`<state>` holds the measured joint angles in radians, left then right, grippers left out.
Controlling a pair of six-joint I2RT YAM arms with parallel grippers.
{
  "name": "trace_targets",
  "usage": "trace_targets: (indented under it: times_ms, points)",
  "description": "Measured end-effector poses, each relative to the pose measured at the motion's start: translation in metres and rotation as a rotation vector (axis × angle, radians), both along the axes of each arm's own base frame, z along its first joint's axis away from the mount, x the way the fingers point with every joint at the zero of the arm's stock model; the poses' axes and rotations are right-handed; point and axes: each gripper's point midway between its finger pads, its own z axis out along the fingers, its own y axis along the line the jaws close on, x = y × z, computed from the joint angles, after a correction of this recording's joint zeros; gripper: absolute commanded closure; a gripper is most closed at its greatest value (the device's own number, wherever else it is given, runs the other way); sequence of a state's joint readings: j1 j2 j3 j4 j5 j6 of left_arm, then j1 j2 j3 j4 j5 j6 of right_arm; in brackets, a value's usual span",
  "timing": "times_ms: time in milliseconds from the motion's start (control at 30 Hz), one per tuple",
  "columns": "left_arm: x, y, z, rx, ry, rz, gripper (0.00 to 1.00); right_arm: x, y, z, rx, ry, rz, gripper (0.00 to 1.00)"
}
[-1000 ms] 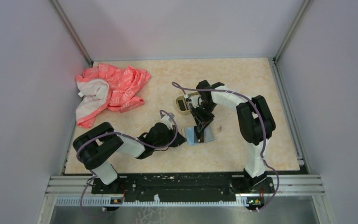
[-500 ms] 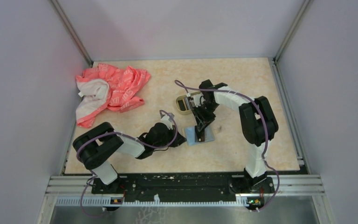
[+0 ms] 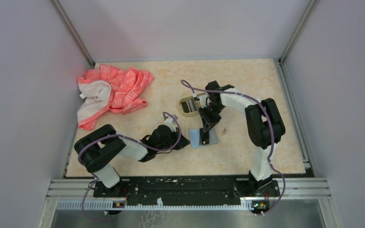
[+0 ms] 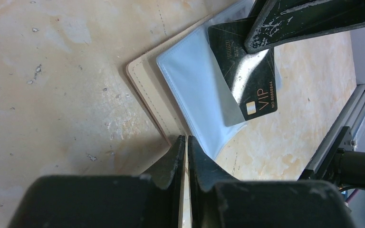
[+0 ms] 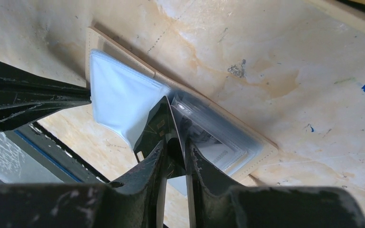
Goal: Put the credit cards into the card holder
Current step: Insert the credit card into the card slot.
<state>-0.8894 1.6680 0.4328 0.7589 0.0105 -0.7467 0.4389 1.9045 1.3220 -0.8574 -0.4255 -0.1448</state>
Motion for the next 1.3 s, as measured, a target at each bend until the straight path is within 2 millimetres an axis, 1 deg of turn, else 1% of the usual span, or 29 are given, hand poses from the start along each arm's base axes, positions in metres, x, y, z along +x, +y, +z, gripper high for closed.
trace_targets:
  times_ms: [167, 533, 833, 1033, 1133, 1200, 1300]
  points:
    - [0.0, 0.0, 0.0, 0.001, -0.001, -0.001, 0.89, 0.001, 0.0, 0.0, -0.004, -0.002, -0.009, 0.91]
    - [0.0, 0.0, 0.0, 0.002, -0.003, -0.002, 0.89, 0.0, 0.002, -0.001, -0.013, -0.011, 0.001, 1.0]
    - [0.0, 0.001, 0.001, -0.002, -0.012, -0.004, 0.89, -0.001, 0.004, -0.002, -0.028, -0.009, -0.01, 1.0]
    - [-0.008, 0.009, 0.002, -0.021, -0.04, -0.026, 0.86, -0.001, 0.004, -0.002, -0.028, -0.007, -0.012, 1.0]
    - [-0.012, 0.009, 0.009, -0.046, -0.057, -0.046, 0.85, -0.001, 0.004, -0.002, -0.027, -0.006, -0.012, 1.0]
    - [-0.012, 0.004, 0.021, -0.08, -0.083, -0.063, 0.84, -0.001, 0.004, -0.002, -0.027, -0.006, -0.012, 1.0]
    - [-0.009, -0.004, 0.034, -0.114, -0.108, -0.083, 0.84, -0.002, 0.004, -0.002, -0.027, -0.006, -0.012, 1.0]
